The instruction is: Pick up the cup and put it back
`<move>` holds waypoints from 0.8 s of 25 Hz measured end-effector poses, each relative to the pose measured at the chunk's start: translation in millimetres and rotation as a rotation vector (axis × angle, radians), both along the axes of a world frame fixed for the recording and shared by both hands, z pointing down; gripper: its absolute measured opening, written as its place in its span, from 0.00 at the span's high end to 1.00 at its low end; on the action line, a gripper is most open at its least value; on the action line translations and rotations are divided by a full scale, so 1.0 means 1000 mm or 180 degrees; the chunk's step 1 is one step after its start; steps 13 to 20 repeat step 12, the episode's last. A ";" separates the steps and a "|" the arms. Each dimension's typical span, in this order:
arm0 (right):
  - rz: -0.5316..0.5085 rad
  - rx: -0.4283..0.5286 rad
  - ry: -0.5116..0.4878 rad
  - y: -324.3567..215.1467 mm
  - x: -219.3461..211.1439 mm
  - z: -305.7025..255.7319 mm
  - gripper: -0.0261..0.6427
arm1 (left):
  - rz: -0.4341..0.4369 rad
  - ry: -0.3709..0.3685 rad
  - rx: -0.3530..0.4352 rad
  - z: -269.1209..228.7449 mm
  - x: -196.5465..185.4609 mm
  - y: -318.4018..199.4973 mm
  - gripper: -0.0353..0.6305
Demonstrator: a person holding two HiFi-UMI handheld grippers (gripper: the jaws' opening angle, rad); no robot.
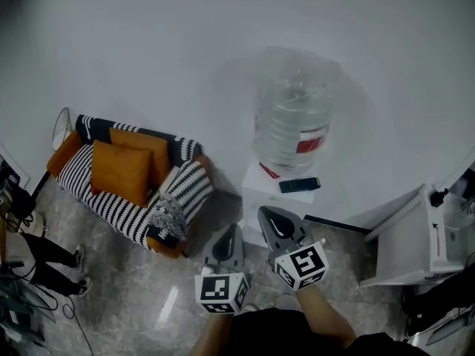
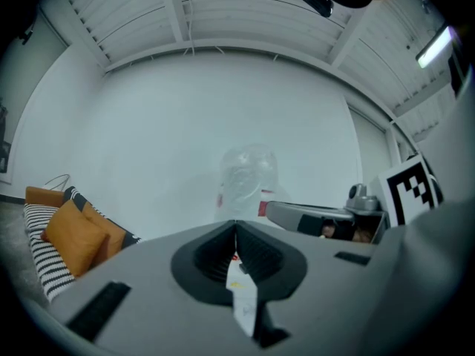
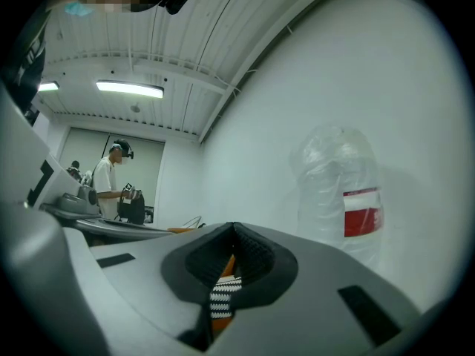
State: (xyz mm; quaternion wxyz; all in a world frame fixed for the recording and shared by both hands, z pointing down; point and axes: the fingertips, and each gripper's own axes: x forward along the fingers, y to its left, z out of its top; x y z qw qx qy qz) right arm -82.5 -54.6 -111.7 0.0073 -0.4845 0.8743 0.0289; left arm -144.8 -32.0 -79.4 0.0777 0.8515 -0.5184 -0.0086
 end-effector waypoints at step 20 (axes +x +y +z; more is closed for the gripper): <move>-0.0082 0.0065 0.0060 -0.001 -0.014 -0.007 0.95 | -0.0071 0.0106 0.0213 -0.017 -0.016 -0.006 0.93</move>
